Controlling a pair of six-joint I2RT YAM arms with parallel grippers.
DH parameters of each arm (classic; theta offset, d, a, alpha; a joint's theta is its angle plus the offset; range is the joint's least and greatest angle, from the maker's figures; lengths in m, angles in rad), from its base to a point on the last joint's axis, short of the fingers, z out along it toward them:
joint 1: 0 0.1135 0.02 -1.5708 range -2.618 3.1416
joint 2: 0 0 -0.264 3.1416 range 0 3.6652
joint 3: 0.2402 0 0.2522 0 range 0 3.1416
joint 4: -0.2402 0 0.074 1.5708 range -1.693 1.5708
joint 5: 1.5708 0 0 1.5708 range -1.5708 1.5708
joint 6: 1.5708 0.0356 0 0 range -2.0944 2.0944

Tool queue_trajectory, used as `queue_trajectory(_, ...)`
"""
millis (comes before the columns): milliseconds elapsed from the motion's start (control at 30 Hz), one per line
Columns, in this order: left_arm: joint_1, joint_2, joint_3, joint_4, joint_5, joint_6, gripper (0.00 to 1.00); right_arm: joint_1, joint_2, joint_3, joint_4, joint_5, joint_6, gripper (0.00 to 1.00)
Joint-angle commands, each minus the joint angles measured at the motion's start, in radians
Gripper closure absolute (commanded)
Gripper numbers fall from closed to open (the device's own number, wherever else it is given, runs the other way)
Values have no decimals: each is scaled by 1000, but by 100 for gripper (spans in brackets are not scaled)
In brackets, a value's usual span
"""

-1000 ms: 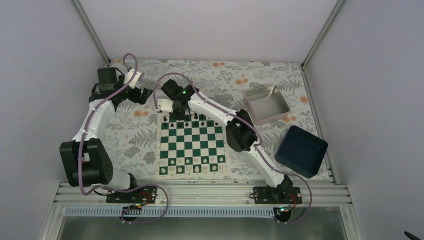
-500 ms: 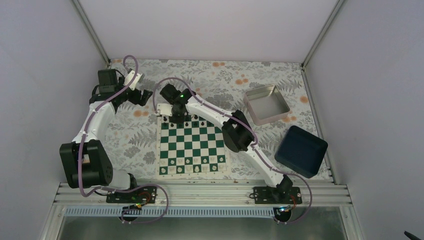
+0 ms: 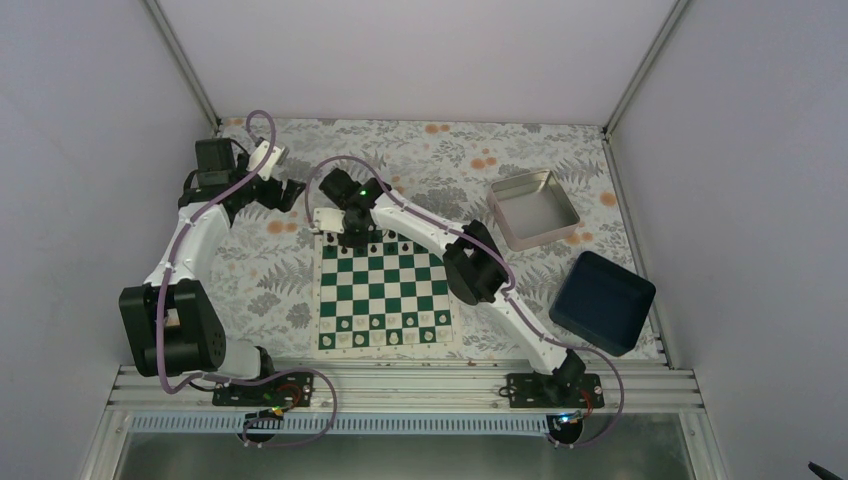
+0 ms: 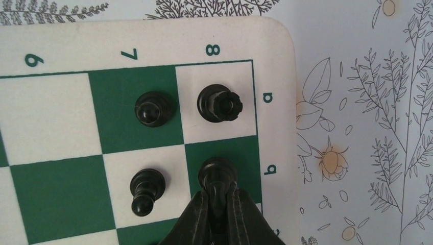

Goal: Set up the chess pieces on the board
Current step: Place the chess piece on the chessboard.

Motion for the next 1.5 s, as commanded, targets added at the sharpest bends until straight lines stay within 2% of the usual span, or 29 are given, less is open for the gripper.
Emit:
queue_trajectory(0,6,-21,-9,12,36,22,1,8,8,-6,10,3,-11,90)
queue_trajectory(500,9,-27,-14,12,48,22,1,4,6,-15,42,25,-3,86)
queue_trajectory(633,12,-31,-17,12,51,24,1,2,0,-19,52,30,-3,81)
queue_trajectory(1067,17,-47,-19,3,60,25,1,-9,-52,-25,61,51,7,75)
queue_trajectory(1133,17,-51,-11,-3,58,22,0,-12,-94,-47,64,65,8,68)
queue_trajectory(1200,18,-62,2,-14,58,23,0,-20,-152,-85,67,93,5,54)
queue_trajectory(1233,18,-68,10,-23,59,25,0,-28,-187,-110,67,105,5,43)
queue_trajectory(1300,20,-74,26,-37,48,27,0,-52,-271,-170,79,127,4,7)
queue_trajectory(1333,22,-80,29,-40,42,27,0,-65,-336,-212,95,147,1,1)
queue_trajectory(1467,31,-93,25,-39,26,20,0,-135,-522,-419,195,274,-3,0)
